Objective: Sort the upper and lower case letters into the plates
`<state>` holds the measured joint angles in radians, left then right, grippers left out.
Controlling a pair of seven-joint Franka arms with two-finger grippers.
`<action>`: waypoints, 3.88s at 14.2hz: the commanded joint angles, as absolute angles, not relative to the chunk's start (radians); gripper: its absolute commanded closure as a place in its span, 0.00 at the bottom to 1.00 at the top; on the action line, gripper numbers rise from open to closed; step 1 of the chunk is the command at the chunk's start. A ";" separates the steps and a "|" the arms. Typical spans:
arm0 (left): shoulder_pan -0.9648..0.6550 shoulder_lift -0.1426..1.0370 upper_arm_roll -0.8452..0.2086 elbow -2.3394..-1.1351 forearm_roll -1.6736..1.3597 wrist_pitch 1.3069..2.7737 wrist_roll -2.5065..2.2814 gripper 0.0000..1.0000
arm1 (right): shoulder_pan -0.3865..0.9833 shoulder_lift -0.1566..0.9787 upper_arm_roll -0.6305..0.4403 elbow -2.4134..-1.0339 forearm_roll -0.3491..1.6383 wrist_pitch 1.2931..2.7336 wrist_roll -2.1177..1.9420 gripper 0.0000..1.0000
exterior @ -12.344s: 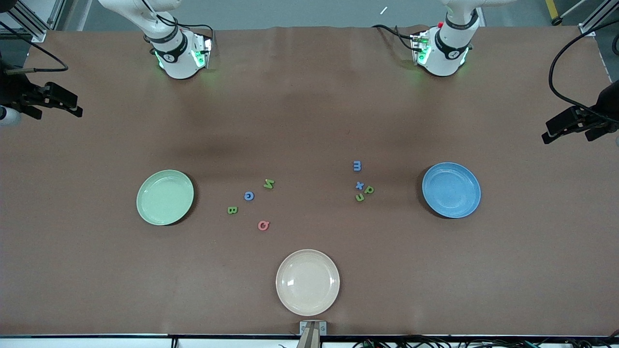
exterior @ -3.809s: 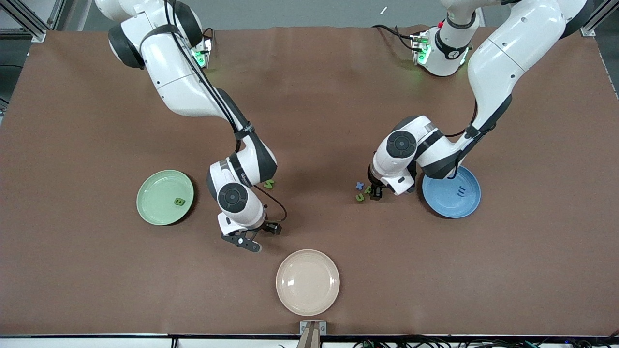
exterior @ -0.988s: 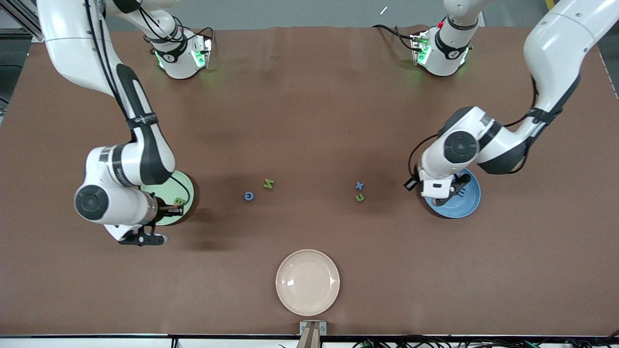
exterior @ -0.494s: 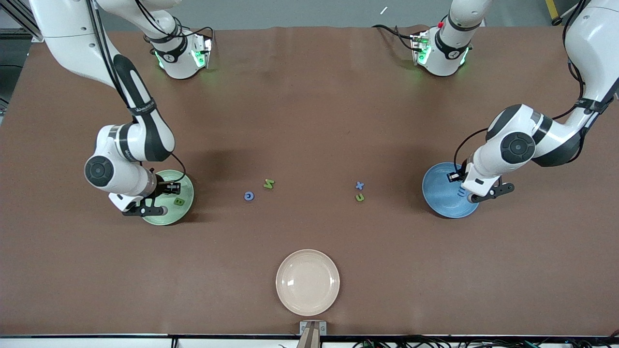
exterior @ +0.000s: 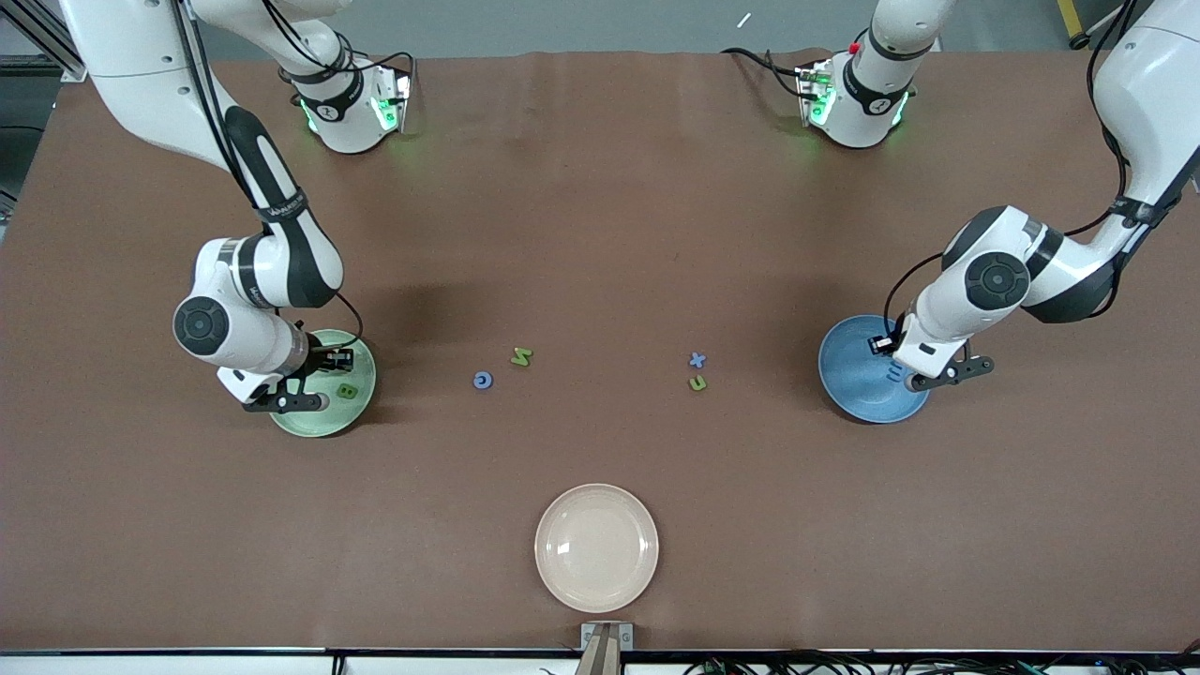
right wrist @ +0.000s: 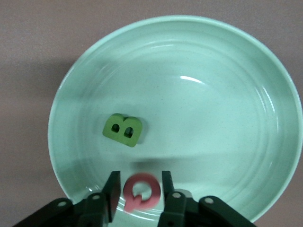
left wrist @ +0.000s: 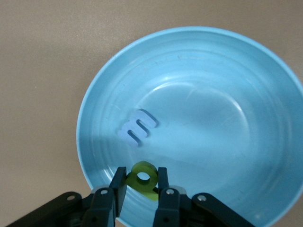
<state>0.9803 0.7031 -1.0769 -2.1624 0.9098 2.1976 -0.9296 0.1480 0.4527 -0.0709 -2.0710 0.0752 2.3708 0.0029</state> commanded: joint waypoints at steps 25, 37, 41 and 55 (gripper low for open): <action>0.496 0.729 -1.065 -1.947 0.795 2.235 -1.071 0.01 | 0.534 0.632 -0.054 -1.832 0.086 2.480 0.652 0.08; 0.104 0.833 -0.781 -1.793 0.785 2.298 -1.103 0.02 | 0.548 0.652 -0.054 -1.836 0.078 2.503 0.650 0.41; 0.089 0.877 -0.778 -1.769 0.785 2.342 -1.147 0.10 | 0.546 0.652 -0.054 -1.836 0.080 2.493 0.652 0.88; 0.106 0.862 -0.778 -1.822 0.787 2.335 -1.149 0.71 | 0.127 0.489 -0.061 -1.857 0.069 2.161 -0.057 1.00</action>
